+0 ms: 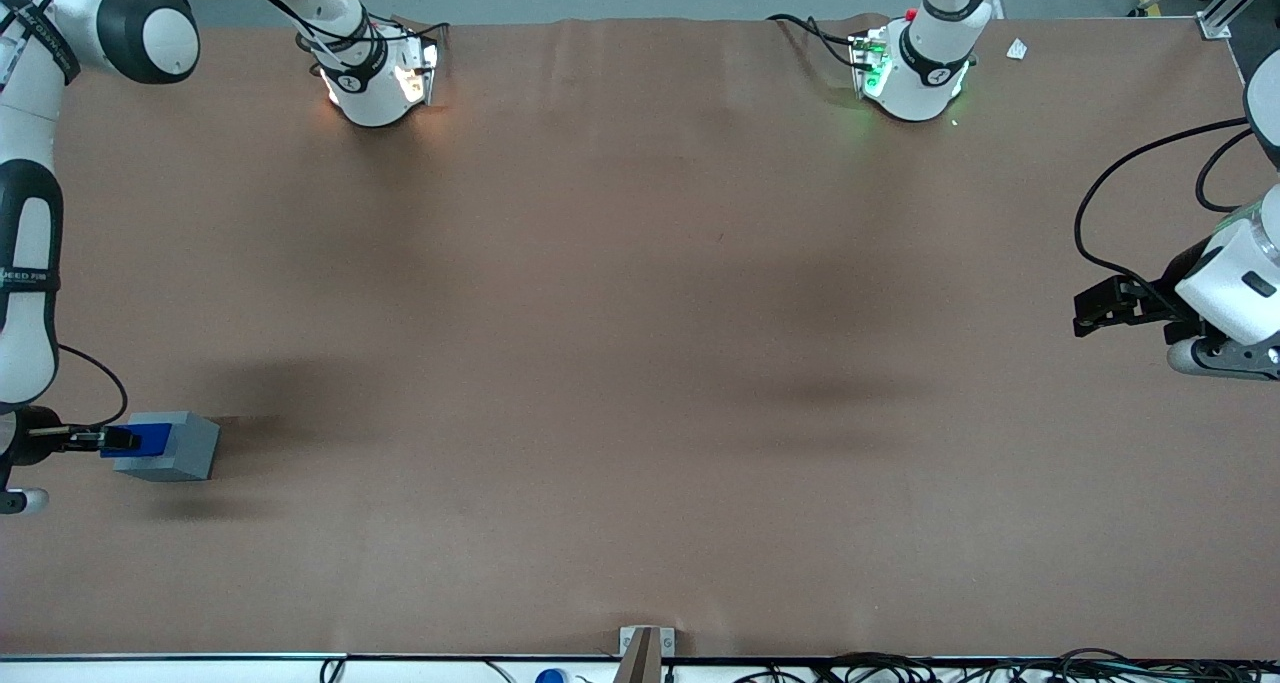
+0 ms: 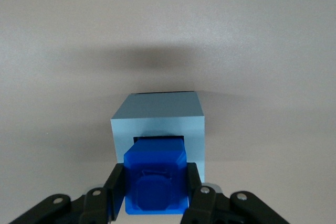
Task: Insert blue part into gray base with right arm
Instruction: 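Press the blue block down into the gray base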
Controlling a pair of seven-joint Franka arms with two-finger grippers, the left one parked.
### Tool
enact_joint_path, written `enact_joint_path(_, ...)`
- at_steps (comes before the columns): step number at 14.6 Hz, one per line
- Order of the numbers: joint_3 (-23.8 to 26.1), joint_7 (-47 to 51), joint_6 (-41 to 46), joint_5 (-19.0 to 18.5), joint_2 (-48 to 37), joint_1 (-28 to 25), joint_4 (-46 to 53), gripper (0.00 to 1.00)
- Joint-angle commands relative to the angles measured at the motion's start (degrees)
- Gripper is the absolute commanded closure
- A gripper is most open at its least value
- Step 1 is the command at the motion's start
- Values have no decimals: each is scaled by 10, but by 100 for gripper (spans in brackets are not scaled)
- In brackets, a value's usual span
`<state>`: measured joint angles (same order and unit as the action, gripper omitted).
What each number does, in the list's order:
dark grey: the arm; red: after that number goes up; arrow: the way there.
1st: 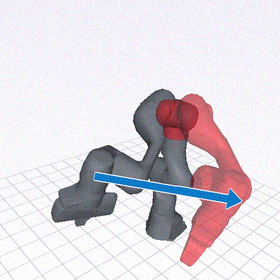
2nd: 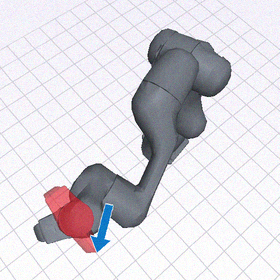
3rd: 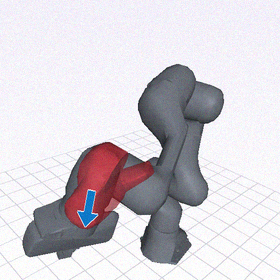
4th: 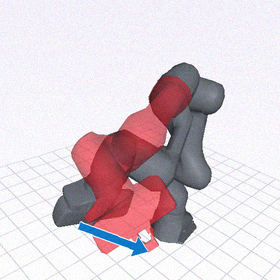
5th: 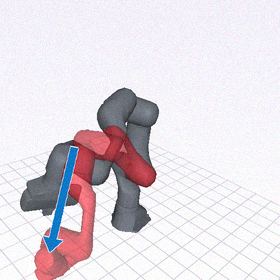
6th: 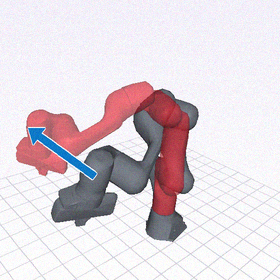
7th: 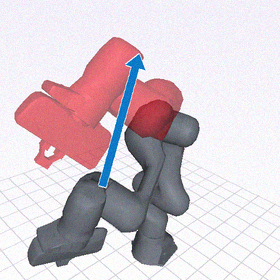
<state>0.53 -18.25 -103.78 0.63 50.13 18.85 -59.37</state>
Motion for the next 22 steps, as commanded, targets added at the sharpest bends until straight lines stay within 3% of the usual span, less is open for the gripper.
enact_joint_path(1,1,6,2,-3,33,2,1,100)
enact_joint_path(22,-4,8,21,-2,25,-2,46,100)
